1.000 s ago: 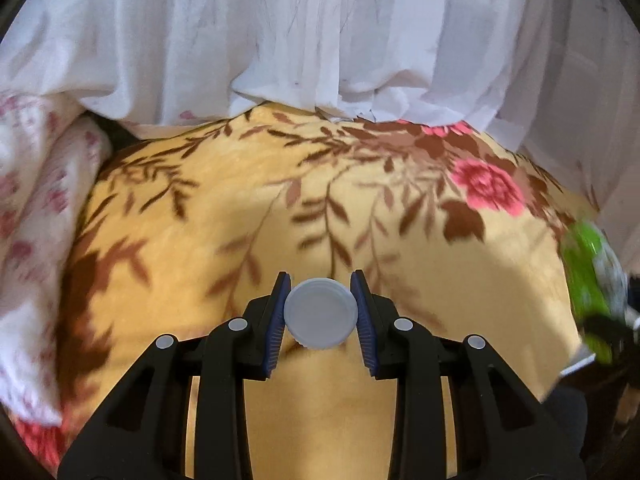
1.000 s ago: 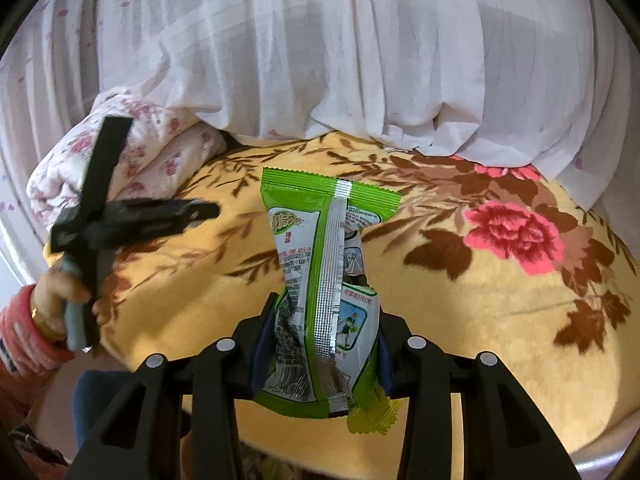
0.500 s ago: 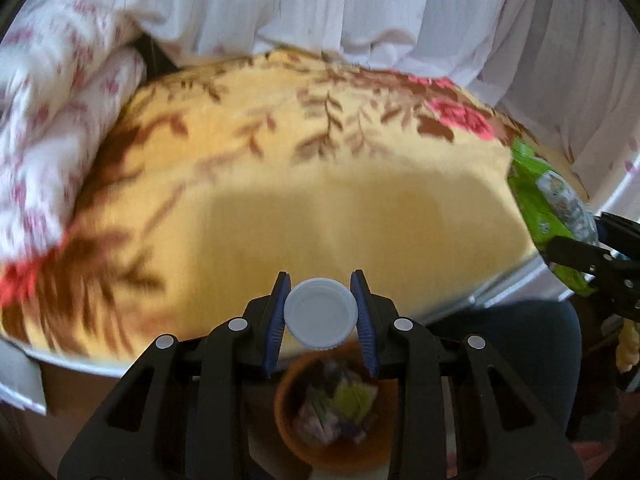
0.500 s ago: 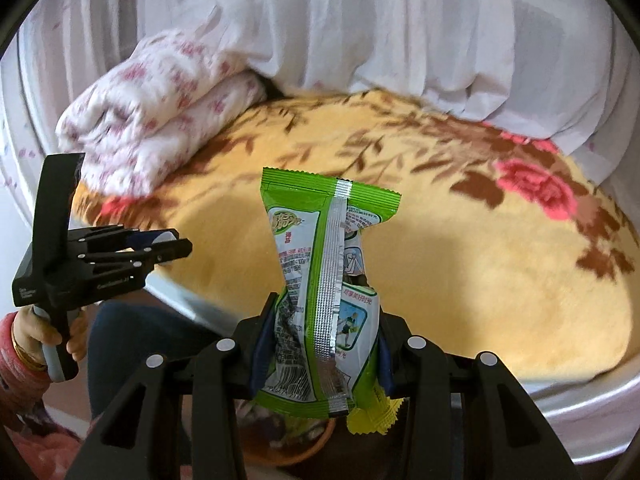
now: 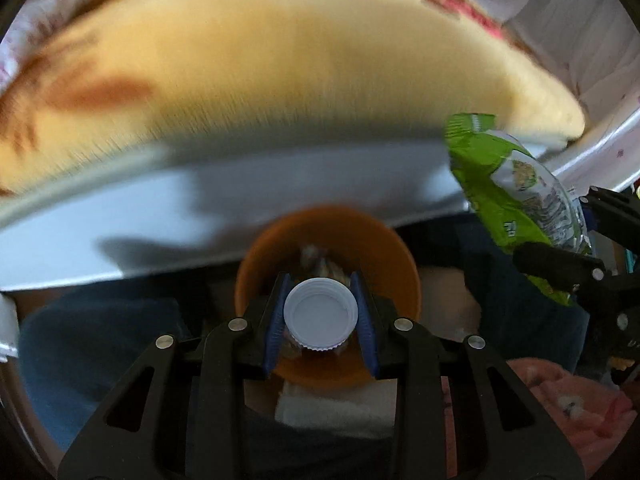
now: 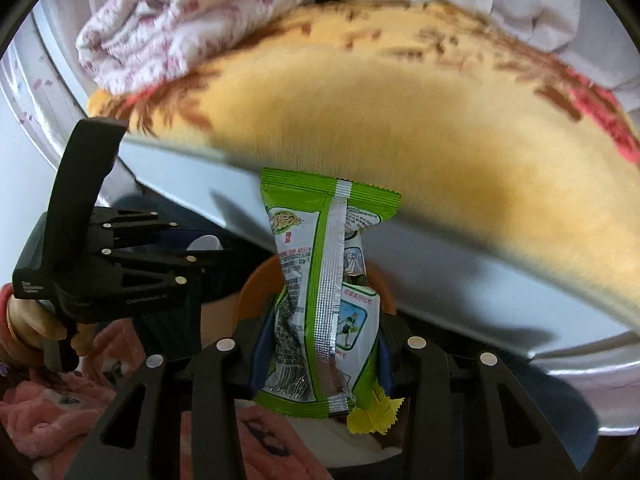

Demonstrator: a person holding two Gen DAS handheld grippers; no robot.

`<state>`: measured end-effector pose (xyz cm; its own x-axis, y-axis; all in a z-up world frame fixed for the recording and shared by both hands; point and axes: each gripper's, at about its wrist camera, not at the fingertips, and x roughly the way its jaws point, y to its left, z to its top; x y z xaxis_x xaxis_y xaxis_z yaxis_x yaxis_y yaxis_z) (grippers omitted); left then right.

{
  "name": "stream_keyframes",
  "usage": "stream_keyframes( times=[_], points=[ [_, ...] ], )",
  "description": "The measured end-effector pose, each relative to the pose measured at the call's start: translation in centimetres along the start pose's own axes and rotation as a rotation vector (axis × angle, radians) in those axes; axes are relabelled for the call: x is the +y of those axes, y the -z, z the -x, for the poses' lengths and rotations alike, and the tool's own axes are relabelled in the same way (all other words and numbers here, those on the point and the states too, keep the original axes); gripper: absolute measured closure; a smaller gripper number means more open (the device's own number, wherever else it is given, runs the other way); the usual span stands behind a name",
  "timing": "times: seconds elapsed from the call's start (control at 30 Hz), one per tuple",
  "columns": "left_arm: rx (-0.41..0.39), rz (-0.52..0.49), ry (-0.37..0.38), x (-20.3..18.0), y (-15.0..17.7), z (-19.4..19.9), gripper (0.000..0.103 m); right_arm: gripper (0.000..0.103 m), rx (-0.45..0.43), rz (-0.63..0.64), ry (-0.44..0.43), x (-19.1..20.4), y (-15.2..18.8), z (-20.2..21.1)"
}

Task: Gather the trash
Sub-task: 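Drop the snack bag and bottle cap into the orange bin, opening both tools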

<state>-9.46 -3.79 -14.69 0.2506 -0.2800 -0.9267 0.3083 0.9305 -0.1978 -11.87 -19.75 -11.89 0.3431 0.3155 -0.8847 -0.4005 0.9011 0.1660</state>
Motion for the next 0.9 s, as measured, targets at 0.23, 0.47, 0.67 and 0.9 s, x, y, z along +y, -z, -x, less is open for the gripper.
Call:
stream_keyframes(
  times=[0.23,0.47,0.67,0.9],
  points=[
    [0.142,0.021,0.015,0.3,0.9,-4.2,0.072,0.061,0.152,-0.058,-0.043,-0.6,1.4,-5.3],
    [0.218,0.066,0.023,1.3,0.9,-6.6,0.072,0.055,0.221,-0.095,-0.052,-1.6,1.6,-8.0],
    [0.207,0.088,-0.042,1.6,0.8,-6.2,0.027,0.033,0.185,-0.101,-0.028,-1.8,1.6,-7.4],
    [0.135,0.054,-0.073,1.0,0.0,-4.4,0.024,0.028,0.099,-0.083,-0.012,-2.0,1.7,-3.9]
  ],
)
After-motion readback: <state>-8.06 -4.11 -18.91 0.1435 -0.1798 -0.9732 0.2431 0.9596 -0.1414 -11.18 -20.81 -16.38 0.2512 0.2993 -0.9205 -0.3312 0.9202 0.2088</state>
